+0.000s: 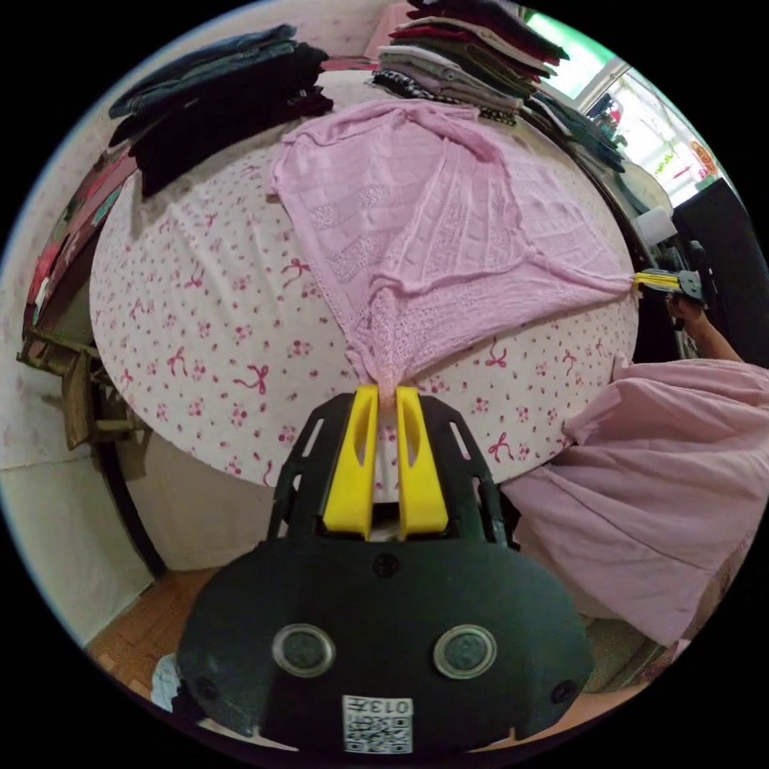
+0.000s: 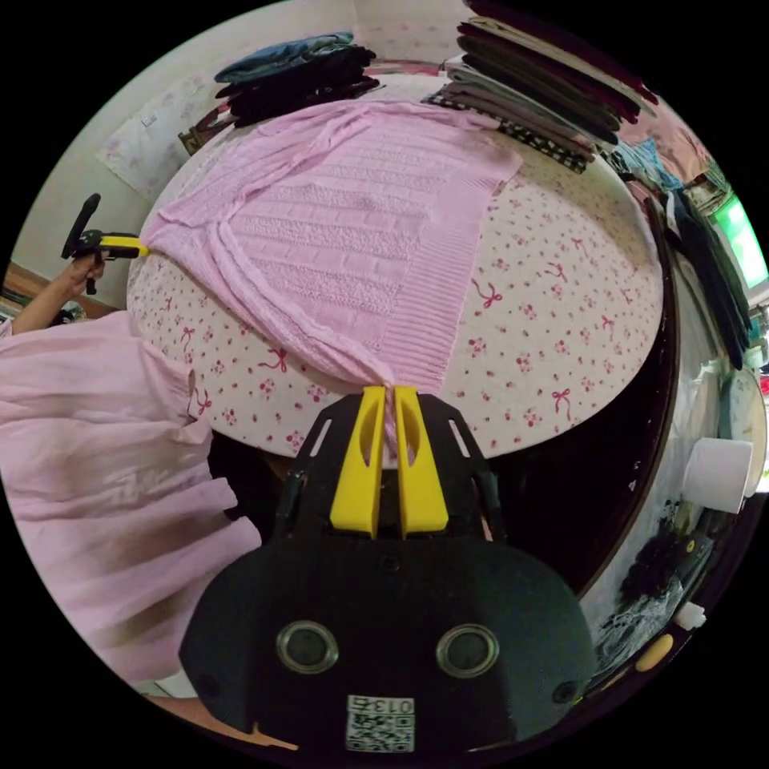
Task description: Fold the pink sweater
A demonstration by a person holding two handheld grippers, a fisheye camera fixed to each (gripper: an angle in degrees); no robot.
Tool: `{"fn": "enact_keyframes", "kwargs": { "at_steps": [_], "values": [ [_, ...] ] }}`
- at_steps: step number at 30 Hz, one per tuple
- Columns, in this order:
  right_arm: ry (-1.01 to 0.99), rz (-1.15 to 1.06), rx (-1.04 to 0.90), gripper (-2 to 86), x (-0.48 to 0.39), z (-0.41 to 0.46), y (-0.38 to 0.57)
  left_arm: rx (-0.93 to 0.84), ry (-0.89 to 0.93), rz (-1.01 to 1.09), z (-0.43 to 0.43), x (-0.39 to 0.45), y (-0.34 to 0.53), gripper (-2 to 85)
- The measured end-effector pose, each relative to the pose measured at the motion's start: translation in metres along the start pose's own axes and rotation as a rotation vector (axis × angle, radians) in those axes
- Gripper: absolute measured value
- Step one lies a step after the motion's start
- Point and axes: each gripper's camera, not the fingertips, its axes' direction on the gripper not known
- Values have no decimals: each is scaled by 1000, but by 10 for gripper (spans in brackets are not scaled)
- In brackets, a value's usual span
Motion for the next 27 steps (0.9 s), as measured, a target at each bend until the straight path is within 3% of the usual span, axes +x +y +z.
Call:
{"fn": "enact_keyframes", "kwargs": {
  "at_steps": [7, 14, 20, 23, 27],
  "values": [
    [-7, -9, 45, 23, 9, -26, 10, 130, 22, -62, -55, -22, 20, 85],
    [-26, 3, 11, 20, 21, -20, 0, 65, -31, 73, -10, 13, -78, 126],
    [-44, -4, -14, 18, 32, -25, 3, -59, -14, 161, 24, 13, -104, 31],
    [-57, -1, 0, 18, 38, -35, 6, 0, 6, 172, -1, 6, -93, 16],
    [-89, 50, 151, 19, 61, -72, 7, 241, -2, 143, -62, -14, -64, 9]
  ]
}}
